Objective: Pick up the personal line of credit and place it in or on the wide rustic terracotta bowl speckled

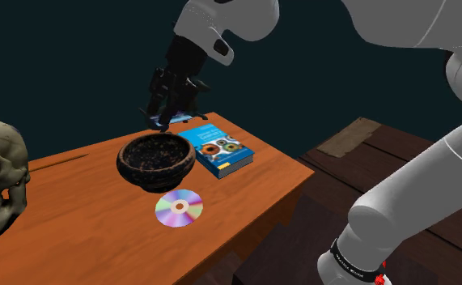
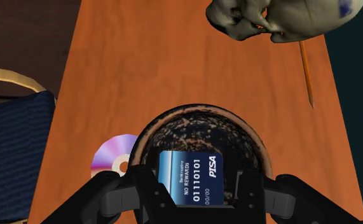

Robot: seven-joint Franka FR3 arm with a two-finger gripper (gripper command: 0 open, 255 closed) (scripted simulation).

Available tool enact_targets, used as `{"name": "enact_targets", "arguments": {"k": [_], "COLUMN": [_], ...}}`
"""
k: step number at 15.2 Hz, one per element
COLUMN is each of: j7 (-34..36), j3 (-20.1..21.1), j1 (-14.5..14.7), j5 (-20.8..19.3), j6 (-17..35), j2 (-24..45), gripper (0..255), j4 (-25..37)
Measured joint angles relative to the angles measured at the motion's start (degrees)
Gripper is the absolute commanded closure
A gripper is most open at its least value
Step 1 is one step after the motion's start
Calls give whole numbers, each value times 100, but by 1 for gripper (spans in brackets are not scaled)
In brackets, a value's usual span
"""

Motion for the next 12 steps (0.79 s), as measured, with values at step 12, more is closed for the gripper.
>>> {"name": "enact_targets", "arguments": {"k": [12], "j7": [122], "j3": [457], "j1": [82], "j5": [-244], "j6": [878], "j2": [679], "gripper": [255], "j4": [-57]}}
